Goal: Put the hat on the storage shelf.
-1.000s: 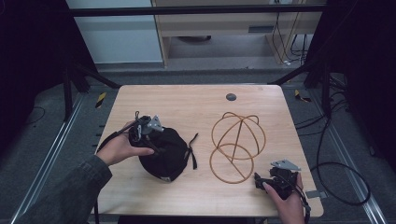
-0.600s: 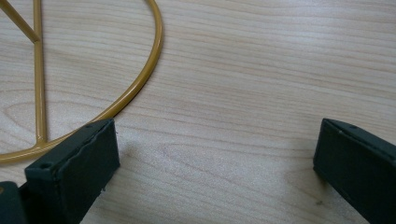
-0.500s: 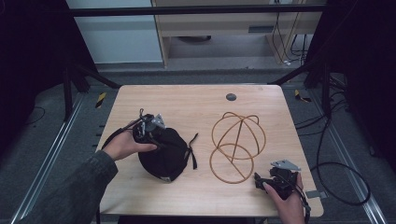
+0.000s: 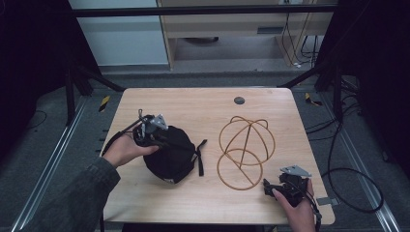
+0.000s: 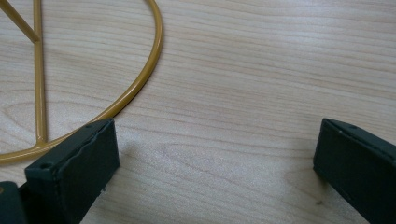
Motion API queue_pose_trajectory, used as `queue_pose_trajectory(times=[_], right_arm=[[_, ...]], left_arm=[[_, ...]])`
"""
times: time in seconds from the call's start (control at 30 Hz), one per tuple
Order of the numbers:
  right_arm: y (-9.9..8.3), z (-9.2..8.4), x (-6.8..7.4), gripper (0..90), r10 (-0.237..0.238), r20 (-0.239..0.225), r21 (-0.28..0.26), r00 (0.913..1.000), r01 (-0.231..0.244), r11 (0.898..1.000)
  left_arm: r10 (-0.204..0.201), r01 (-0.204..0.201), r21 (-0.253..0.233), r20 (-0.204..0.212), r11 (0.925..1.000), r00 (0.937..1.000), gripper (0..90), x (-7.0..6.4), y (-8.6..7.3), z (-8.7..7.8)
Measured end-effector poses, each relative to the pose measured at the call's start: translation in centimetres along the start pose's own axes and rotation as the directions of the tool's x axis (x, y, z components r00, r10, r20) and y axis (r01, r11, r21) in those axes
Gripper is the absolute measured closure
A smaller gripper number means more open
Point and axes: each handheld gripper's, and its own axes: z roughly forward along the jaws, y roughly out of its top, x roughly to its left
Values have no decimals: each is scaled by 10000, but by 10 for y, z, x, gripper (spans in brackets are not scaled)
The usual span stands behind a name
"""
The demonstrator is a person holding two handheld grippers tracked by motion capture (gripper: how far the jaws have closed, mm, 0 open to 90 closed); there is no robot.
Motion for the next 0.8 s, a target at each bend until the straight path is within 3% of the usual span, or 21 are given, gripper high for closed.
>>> queue_pose_trajectory(times=[0.1,0.3,0.8], right_arm=[[0,0,0,4,-20,8,-5,10000,20,10000],[0,0,0,4,-9,3,-2,10000,9,10000],[0,0,0,4,4,12,4,10000,-4,10000]], left_arm=[[-77,75,-539,-35,9985,10000,729,-3,4,-21],[182,-206,-985,-255,9949,9995,730,-12,13,-46],[562,-642,-1630,-527,9845,9970,730,-28,29,-91]])
